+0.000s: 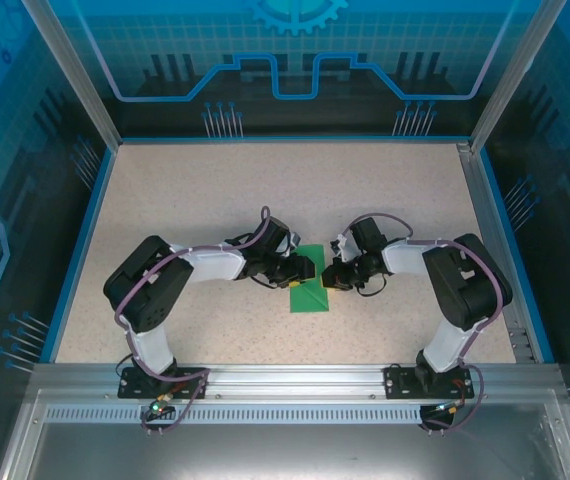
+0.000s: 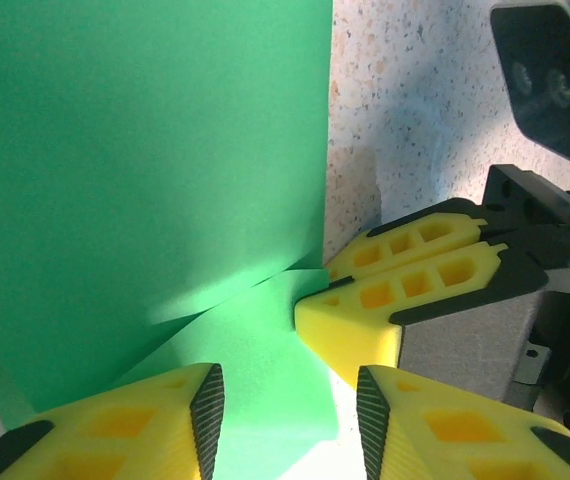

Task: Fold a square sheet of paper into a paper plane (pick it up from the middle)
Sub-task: Fold the triangle a second time at the center of the table.

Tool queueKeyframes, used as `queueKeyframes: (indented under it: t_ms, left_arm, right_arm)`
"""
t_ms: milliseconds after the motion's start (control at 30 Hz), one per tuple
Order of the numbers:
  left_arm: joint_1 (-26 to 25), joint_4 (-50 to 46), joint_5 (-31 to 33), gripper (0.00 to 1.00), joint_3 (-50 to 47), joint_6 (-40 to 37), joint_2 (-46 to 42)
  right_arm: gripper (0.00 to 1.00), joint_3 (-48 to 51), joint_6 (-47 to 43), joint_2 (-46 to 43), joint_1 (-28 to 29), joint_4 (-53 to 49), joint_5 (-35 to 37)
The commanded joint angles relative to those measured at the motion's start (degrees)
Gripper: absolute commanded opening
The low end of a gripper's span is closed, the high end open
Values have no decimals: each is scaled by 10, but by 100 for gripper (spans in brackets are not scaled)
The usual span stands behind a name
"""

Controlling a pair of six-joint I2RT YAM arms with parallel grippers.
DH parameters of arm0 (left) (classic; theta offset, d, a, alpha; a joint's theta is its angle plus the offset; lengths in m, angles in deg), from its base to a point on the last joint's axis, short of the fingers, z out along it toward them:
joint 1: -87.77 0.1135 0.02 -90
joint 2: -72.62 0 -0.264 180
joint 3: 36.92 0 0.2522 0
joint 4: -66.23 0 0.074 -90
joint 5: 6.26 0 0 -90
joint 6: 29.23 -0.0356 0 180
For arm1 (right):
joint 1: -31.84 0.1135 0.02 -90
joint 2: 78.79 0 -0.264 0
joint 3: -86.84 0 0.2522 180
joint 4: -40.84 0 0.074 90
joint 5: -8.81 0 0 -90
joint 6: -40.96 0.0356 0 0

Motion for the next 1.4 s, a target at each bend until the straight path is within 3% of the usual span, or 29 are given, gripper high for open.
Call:
queueKeyframes:
  t_ms: [0, 633, 1000, 1367]
  left_arm:
    - [-4, 13, -4, 45, -12, 6, -21]
    - [-6, 46, -30, 48, -23, 5, -22]
    - [-8, 46, -30, 47, -20, 7, -16]
    - [-13, 58, -35, 47, -17, 6, 1]
  right_arm:
    - [8, 7, -9, 14, -10, 7, 18]
    - [4, 17, 0, 2, -9, 2, 55]
    - [4, 28, 2, -32, -9, 23, 36]
    - [5, 24, -2, -3, -10, 16, 38]
